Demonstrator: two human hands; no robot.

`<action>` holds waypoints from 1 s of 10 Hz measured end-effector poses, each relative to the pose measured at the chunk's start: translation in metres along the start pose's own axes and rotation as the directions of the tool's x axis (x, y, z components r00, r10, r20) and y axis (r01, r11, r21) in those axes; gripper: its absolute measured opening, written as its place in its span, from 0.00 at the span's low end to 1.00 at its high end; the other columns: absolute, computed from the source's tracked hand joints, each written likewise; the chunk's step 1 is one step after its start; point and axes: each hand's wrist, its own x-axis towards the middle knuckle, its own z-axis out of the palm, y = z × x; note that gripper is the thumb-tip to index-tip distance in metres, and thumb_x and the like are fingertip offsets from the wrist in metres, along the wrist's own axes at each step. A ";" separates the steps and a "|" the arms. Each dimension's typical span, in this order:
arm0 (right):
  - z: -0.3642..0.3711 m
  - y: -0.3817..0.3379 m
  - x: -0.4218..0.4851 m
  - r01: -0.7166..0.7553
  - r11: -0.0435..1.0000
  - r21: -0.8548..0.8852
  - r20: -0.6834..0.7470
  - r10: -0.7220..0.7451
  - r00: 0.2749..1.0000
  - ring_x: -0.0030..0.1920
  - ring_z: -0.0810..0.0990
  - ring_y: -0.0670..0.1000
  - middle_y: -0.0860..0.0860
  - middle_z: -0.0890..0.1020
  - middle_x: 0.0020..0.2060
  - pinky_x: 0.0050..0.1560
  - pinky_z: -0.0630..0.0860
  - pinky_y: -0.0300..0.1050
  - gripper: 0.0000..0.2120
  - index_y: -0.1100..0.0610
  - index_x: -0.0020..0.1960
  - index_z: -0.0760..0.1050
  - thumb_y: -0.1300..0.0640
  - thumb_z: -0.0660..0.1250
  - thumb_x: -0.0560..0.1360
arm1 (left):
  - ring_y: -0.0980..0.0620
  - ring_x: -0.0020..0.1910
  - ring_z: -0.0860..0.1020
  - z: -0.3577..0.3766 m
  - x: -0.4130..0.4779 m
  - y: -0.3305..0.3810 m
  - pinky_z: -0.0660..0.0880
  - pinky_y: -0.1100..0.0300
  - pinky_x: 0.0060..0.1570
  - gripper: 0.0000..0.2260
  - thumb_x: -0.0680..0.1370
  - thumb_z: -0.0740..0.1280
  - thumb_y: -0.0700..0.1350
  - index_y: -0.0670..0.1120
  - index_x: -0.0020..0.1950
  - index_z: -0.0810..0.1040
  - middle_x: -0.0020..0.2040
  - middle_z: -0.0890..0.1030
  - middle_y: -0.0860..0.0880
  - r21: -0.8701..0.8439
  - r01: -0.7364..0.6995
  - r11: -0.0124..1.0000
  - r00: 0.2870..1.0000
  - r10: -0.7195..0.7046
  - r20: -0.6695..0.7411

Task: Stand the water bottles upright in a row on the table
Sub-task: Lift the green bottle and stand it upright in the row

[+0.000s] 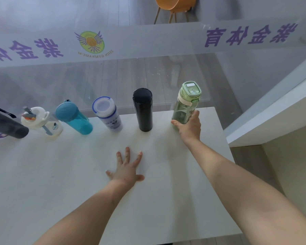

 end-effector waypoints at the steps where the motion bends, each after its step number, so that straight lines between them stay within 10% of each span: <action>1: -0.001 -0.001 0.000 0.001 1.000 -0.003 -0.008 -0.001 1.000 0.58 0.78 0.58 0.53 0.77 0.57 0.59 0.76 0.55 0.34 0.52 0.58 0.62 0.45 0.82 0.65 | 0.43 0.79 0.29 0.000 0.000 0.001 0.56 0.19 0.65 0.44 0.79 0.70 0.58 0.72 0.78 0.38 0.80 0.27 0.55 0.006 0.000 1.000 1.000 0.000 -0.001; 10: 0.006 -0.012 -0.001 0.016 0.999 -0.051 0.018 -0.015 1.000 0.58 0.77 0.61 0.56 0.76 0.57 0.56 0.74 0.54 0.36 0.55 0.60 0.62 0.44 0.82 0.66 | 0.42 0.79 0.28 -0.001 -0.002 0.001 0.56 0.19 0.65 0.44 0.79 0.70 0.58 0.72 0.78 0.37 0.79 0.26 0.55 0.009 0.000 1.000 1.000 0.000 0.014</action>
